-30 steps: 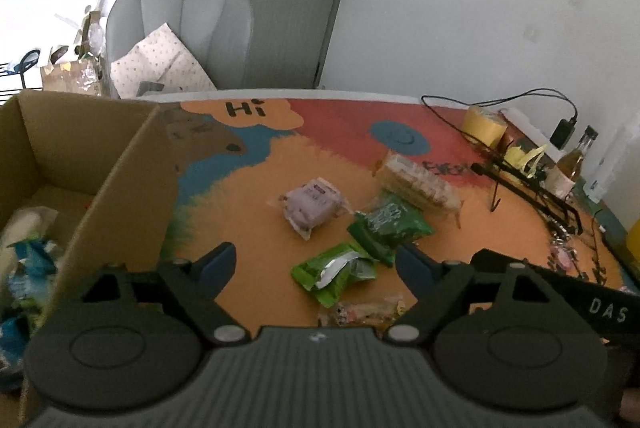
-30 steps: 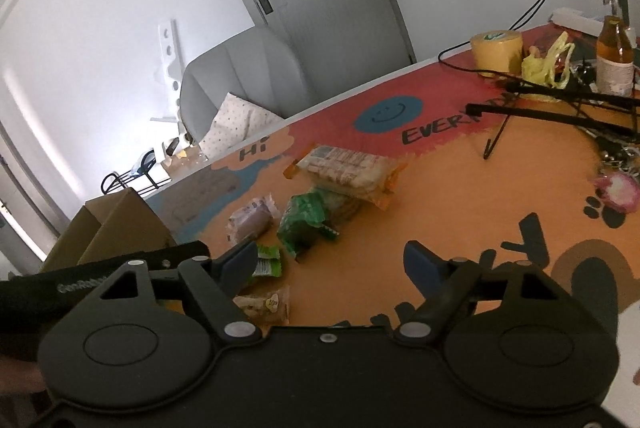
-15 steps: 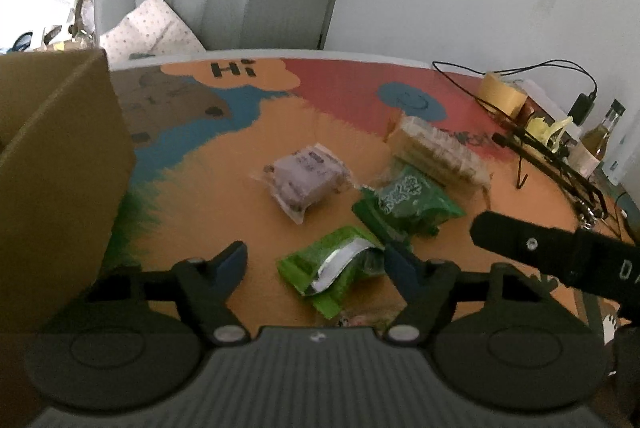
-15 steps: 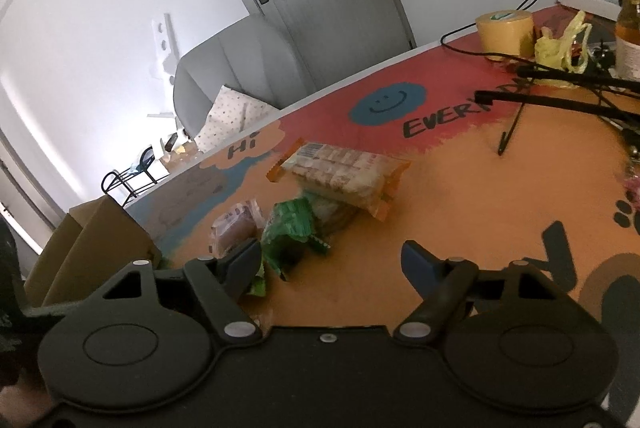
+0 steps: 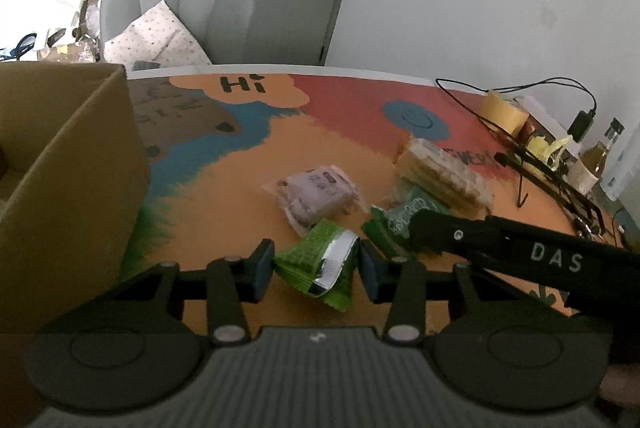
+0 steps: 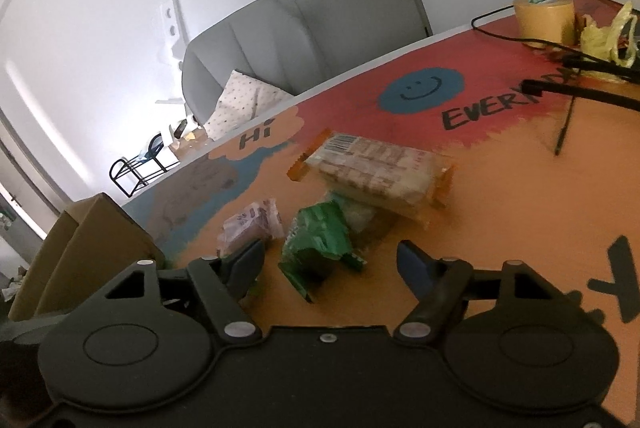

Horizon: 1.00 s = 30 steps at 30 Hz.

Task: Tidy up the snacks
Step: 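Grasp the green-silver packet with the left tool while the right tool grasps a green bag, then carry both green packets over the cardboard box with both tools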

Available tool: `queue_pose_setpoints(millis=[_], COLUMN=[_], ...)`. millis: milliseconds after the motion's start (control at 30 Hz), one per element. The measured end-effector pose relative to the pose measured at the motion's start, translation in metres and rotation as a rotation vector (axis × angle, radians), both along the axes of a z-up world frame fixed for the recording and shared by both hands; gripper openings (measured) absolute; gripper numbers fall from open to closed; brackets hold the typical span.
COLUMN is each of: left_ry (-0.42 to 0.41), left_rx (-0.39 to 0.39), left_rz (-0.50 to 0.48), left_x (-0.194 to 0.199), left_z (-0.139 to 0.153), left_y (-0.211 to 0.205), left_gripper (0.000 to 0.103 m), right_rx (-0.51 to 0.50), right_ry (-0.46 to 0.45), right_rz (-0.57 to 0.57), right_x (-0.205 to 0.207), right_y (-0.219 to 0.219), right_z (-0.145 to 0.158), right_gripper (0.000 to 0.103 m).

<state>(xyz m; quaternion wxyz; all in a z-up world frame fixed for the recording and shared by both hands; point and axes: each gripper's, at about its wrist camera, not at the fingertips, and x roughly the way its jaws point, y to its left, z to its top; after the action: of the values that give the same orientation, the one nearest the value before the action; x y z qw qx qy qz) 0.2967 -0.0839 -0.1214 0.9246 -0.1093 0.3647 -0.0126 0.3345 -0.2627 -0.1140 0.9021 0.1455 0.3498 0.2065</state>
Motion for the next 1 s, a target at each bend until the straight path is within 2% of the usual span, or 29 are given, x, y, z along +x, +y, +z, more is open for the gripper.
queue_pose_setpoints(millis=[133, 233, 333, 367, 467, 600, 1000], left_ry=[-0.007, -0.005, -0.005, -0.004, -0.007, -0.023, -0.082], left_rx=[-0.009, -0.011, -0.013, -0.015, -0.018, -0.015, -0.001], left_rz=[0.014, 0.02, 0.02, 0.021, 0.024, 0.024, 0.021], left_x=[0.0, -0.001, -0.002, -0.002, -0.005, -0.011, -0.039], left_z=[0.002, 0.001, 0.001, 0.001, 0.002, 0.009, 0.036], left_y=[0.007, 0.01, 0.012, 0.012, 0.014, 0.014, 0.01], left_gripper=[0.044, 0.044, 0.044, 0.044, 0.044, 0.044, 0.044], right_rx=[0.003, 0.019, 0.011, 0.021, 0.029, 0.027, 0.025], right_ry=[0.008, 0.027, 0.027, 0.033, 0.029, 0.009, -0.048], right_rz=[0.004, -0.005, -0.02, -0.018, -0.018, -0.027, -0.069], right_x=[0.005, 0.011, 0.013, 0.013, 0.009, -0.003, -0.036], right_y=[0.005, 0.006, 0.007, 0.006, 0.004, -0.001, -0.013], right_z=[-0.001, -0.005, -0.005, -0.006, -0.003, 0.003, 0.025], right_gripper=[0.07, 0.062, 0.045, 0.036, 0.029, 0.023, 0.022])
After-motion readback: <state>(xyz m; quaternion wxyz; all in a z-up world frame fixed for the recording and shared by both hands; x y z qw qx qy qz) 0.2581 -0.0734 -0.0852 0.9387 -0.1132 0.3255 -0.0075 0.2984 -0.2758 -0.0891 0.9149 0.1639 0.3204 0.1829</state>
